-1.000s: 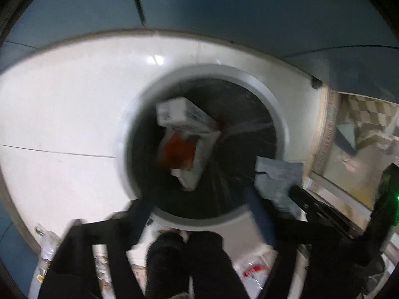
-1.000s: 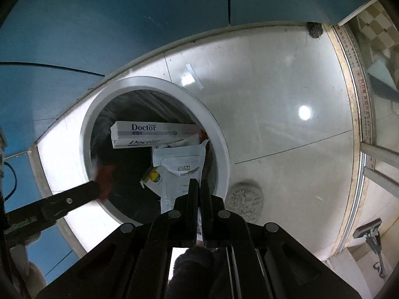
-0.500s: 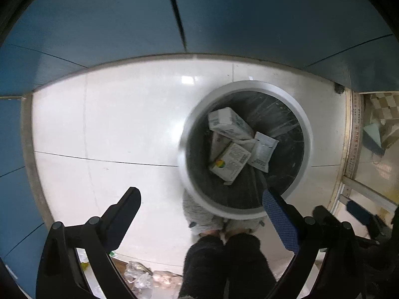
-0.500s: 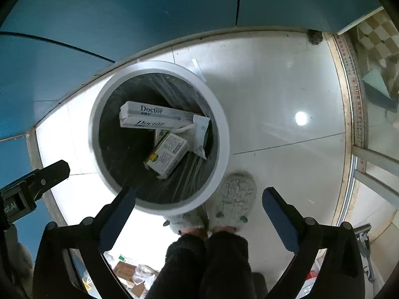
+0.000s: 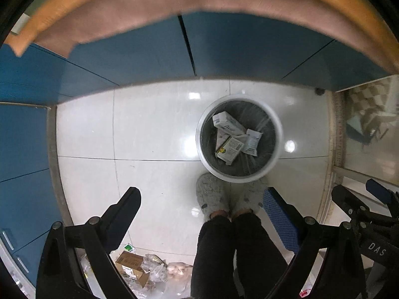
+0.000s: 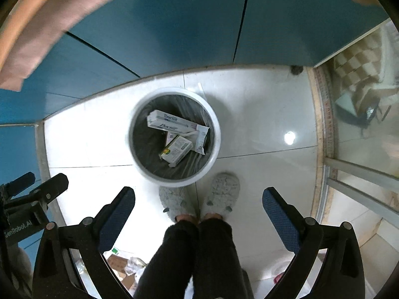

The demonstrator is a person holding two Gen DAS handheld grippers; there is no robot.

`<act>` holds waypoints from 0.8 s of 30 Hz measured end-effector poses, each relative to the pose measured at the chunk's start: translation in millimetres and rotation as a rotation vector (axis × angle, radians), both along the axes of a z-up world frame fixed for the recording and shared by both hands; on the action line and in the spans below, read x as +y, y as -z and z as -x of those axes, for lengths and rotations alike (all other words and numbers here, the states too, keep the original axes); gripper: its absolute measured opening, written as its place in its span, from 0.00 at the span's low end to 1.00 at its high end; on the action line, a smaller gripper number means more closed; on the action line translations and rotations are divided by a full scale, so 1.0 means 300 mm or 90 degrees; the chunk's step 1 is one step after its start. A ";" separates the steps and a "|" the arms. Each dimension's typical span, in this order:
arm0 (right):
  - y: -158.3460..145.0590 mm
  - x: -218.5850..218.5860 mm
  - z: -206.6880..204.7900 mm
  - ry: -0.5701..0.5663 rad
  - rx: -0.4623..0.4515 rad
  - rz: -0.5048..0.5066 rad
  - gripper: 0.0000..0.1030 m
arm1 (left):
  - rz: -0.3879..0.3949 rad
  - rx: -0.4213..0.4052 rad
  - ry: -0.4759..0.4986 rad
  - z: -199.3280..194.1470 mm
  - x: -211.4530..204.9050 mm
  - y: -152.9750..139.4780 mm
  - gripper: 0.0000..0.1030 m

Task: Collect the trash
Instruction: 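Raise both tools back up toward the counter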

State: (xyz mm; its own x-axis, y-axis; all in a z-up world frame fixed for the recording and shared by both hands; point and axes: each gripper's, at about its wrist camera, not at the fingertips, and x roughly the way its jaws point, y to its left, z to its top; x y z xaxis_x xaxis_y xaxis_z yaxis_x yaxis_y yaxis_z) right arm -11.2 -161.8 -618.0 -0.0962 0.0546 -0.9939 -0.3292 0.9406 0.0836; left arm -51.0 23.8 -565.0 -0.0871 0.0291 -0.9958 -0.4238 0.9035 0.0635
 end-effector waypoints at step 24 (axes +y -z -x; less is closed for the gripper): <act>-1.114 -0.035 0.052 0.017 -0.113 -0.118 1.00 | -0.131 -0.218 -0.007 -0.001 0.064 -0.921 0.97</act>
